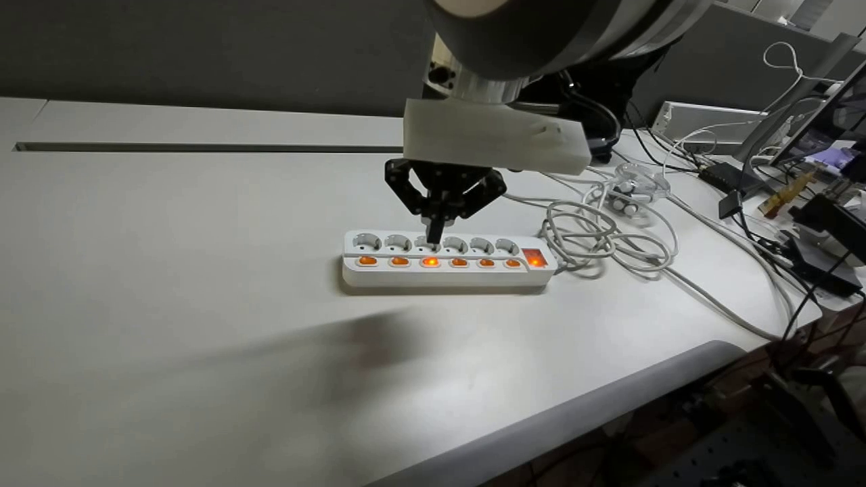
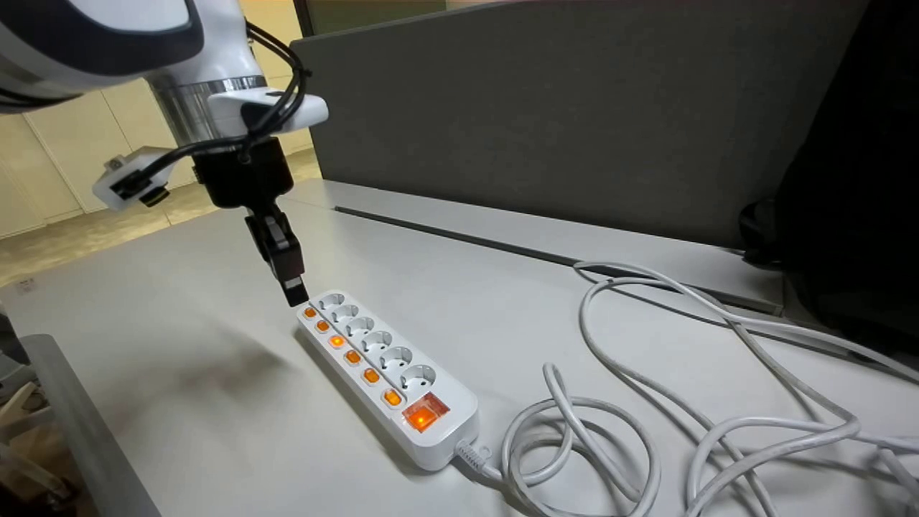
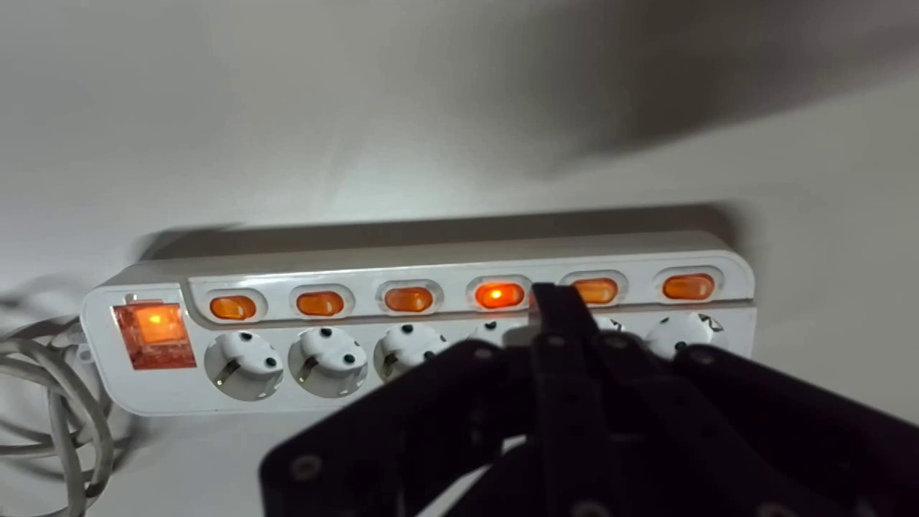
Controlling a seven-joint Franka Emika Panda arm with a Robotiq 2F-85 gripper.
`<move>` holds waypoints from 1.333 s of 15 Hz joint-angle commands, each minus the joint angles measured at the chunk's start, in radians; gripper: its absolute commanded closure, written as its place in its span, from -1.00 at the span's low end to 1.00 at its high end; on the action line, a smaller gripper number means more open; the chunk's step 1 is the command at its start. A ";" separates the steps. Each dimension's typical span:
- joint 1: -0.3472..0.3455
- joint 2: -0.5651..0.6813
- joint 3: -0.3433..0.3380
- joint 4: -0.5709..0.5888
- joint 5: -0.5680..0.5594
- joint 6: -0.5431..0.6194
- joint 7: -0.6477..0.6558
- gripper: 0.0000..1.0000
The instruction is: Turn off the third switch from the left on the adapter
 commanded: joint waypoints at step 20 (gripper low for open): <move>0.226 0.202 -0.243 0.026 -0.061 0.223 0.148 1.00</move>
